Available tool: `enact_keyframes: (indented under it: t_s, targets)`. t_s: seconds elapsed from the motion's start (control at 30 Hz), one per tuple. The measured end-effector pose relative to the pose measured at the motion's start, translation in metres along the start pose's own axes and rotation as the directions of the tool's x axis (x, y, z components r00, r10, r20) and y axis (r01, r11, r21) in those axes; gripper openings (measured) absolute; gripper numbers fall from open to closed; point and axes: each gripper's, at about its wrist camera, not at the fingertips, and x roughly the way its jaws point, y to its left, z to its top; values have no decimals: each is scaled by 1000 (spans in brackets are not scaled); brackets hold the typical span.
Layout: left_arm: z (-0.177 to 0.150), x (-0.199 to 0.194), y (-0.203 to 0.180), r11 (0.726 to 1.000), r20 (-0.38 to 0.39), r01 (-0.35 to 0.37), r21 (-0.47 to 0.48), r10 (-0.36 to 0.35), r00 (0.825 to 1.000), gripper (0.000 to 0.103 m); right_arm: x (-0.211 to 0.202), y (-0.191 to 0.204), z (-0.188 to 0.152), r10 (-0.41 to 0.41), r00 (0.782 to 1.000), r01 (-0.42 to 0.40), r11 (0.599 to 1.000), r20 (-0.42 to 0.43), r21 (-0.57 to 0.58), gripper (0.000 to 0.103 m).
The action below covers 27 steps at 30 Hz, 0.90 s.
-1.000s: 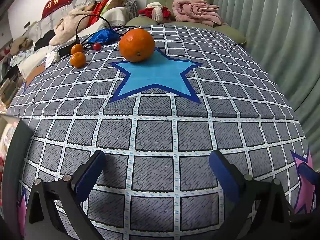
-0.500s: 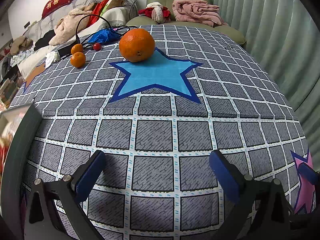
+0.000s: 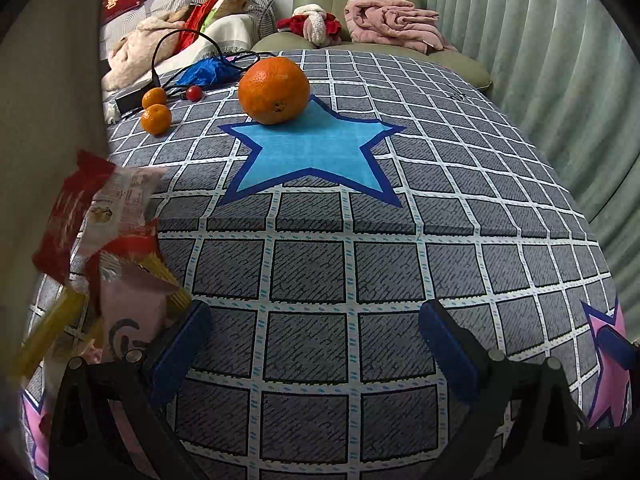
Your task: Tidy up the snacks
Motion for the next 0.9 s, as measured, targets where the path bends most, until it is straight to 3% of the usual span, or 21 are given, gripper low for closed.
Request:
enact_keyframes:
  t_s: [0.9]
  targets:
    - [-3, -1, 0, 1000, 0, 0, 0, 0, 1000, 103, 0, 0, 0, 0, 1000, 0, 1000, 0, 0, 103]
